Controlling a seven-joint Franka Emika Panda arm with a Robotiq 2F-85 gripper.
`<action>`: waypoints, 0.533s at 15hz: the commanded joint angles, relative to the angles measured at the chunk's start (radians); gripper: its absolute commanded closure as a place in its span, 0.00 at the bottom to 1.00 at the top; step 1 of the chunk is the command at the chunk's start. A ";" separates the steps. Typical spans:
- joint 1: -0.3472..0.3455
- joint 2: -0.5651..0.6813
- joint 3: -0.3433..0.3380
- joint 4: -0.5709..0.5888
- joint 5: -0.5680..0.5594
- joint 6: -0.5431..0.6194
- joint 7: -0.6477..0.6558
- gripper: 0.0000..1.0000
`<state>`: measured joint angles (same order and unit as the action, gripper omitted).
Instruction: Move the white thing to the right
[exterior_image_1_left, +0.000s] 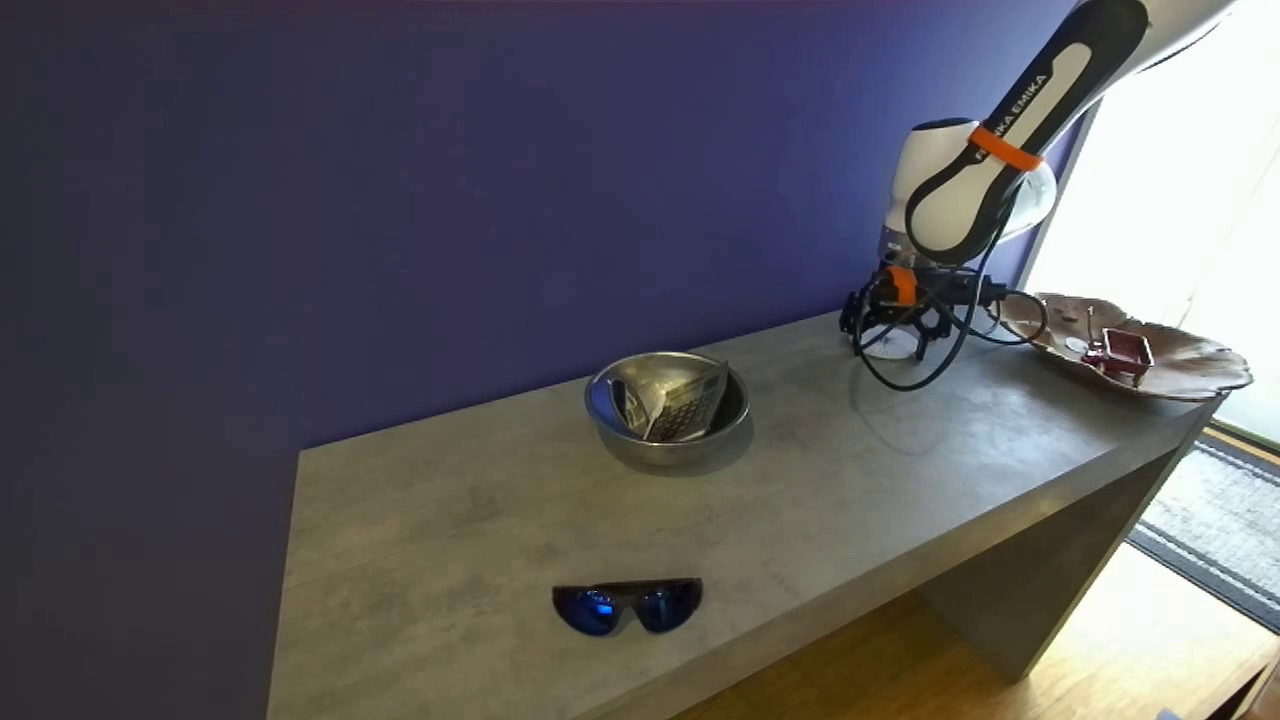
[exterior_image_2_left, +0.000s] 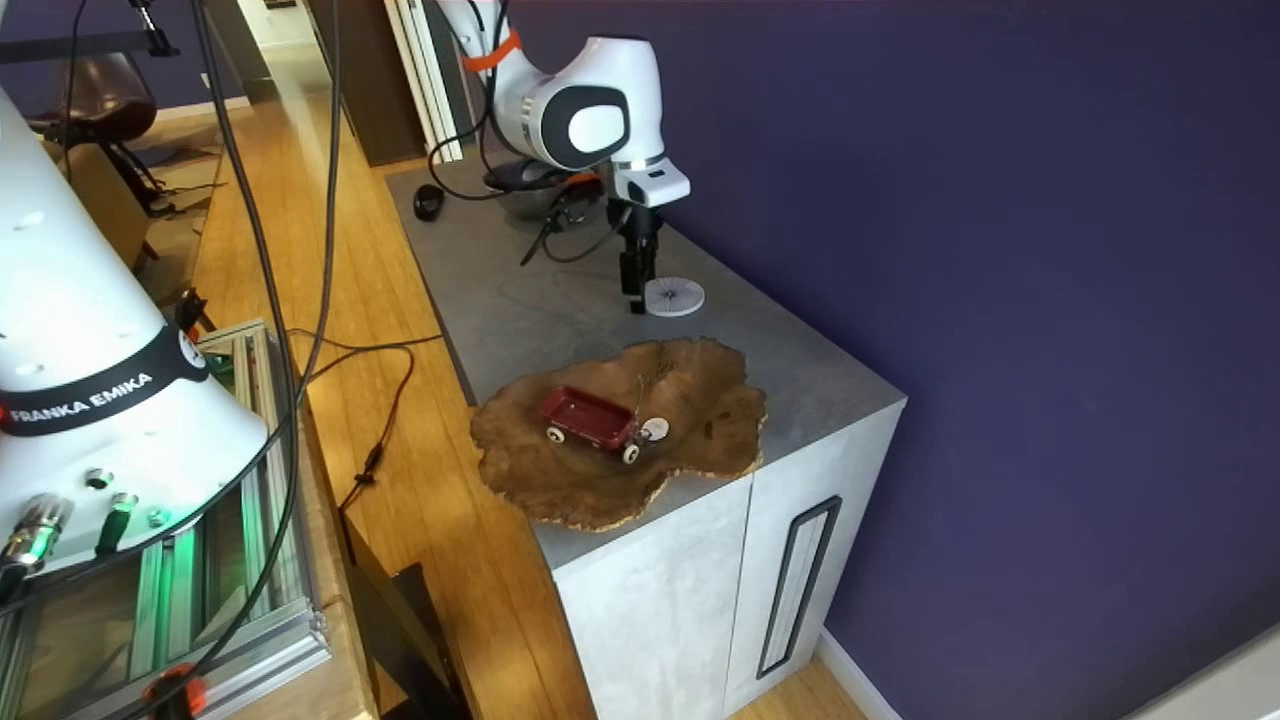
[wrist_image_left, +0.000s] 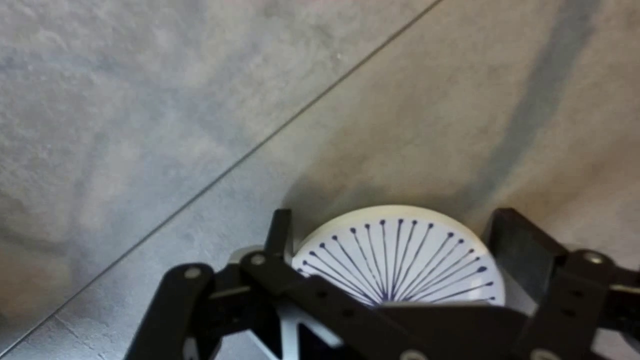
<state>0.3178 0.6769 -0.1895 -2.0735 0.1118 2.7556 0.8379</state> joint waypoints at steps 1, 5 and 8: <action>-0.035 0.028 0.003 0.066 -0.002 -0.037 0.016 0.00; -0.046 -0.136 0.084 -0.114 0.010 -0.051 -0.040 0.00; -0.045 -0.255 0.170 -0.270 0.013 -0.005 -0.116 0.00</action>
<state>0.2795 0.5811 -0.0927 -2.1577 0.1135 2.7170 0.7944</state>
